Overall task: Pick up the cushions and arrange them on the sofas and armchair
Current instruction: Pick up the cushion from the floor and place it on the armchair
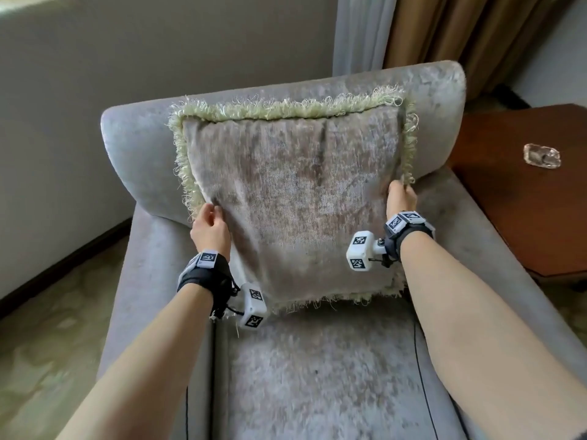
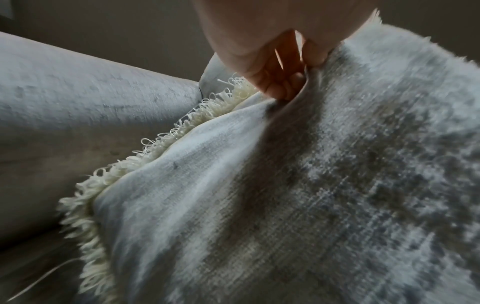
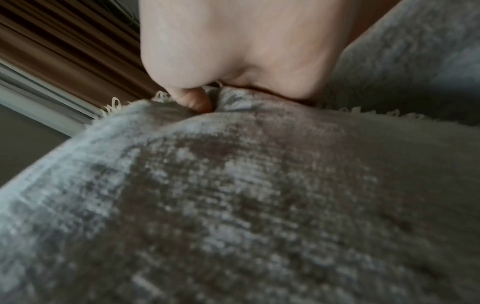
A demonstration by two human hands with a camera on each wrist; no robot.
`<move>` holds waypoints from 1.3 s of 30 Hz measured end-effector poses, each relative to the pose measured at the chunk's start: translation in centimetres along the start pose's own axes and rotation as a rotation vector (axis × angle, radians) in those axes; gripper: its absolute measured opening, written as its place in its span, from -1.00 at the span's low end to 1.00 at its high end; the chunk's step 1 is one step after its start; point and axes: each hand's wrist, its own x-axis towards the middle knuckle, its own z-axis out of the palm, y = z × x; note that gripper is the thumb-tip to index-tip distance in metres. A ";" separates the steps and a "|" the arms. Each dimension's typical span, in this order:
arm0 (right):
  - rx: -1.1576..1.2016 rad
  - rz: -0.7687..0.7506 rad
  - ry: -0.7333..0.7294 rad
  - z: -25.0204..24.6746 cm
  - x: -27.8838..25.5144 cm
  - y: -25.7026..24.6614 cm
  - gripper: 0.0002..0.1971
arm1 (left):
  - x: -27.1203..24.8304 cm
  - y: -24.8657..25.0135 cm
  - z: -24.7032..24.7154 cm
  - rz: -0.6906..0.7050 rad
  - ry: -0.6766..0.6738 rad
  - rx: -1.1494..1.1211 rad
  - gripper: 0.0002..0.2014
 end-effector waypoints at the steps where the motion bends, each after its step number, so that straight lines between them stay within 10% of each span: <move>1: 0.020 0.008 0.016 0.4 0.7 0.8 -0.30 | -0.1 -0.5 0.7 -0.002 -0.028 0.015 -0.80; 10: -0.005 0.038 0.140 2.7 4.4 4.8 -0.55 | -1.3 -4.9 3.4 -0.099 -0.150 0.101 -0.78; 25: -0.585 0.066 0.028 -0.3 6.2 6.0 -0.43 | -2.2 -5.3 2.9 -0.204 -0.319 0.276 -0.80; 29: -0.499 -0.420 0.225 1.0 3.0 2.2 -0.43 | -4.4 1.2 3.3 0.131 -0.005 0.460 -0.52; 35: -0.214 -1.391 0.115 5.4 -6.0 -3.3 -0.44 | -6.4 10.8 7.6 0.851 -0.070 0.301 -0.43; 39: -0.794 -1.320 -0.049 5.3 1.8 4.0 -0.40 | 0.4 0.0 7.2 0.619 -0.160 0.662 -0.48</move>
